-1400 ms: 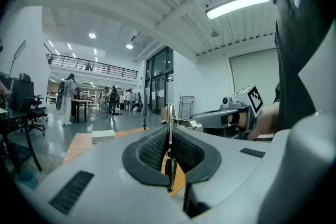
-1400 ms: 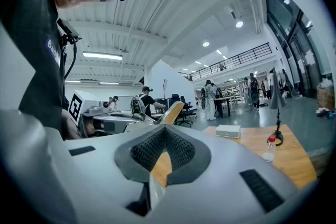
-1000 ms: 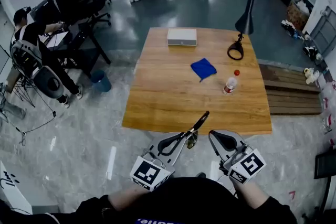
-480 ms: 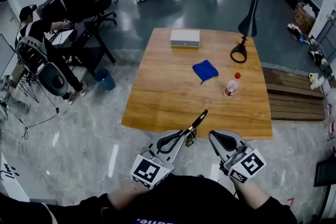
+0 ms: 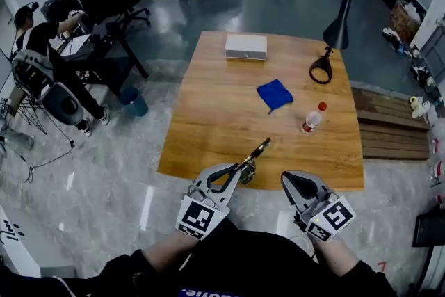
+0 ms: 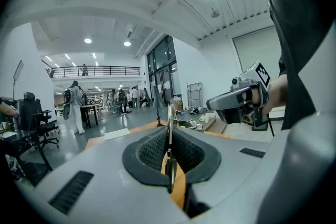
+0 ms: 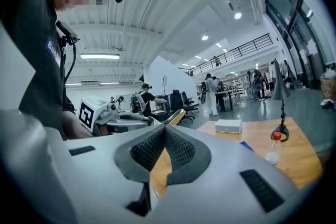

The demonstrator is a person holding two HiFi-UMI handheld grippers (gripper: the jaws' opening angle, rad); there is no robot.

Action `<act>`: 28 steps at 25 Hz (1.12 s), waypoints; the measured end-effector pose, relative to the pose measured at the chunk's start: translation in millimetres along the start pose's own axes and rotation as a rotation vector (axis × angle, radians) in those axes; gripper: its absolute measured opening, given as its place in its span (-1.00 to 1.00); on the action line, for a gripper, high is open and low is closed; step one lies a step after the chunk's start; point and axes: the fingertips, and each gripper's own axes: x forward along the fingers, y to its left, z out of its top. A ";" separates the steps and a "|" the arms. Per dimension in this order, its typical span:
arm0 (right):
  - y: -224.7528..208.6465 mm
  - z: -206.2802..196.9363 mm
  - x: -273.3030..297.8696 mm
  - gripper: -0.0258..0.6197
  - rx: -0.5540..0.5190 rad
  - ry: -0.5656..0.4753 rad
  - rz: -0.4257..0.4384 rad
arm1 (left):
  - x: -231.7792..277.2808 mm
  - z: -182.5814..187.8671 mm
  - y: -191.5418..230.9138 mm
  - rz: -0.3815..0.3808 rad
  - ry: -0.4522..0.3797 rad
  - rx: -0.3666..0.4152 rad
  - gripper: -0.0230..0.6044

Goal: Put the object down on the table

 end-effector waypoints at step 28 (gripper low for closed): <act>-83.9 8.0 115.1 -0.91 0.018 0.082 -0.027 | 129.8 -155.3 107.6 -0.130 0.311 0.205 -0.85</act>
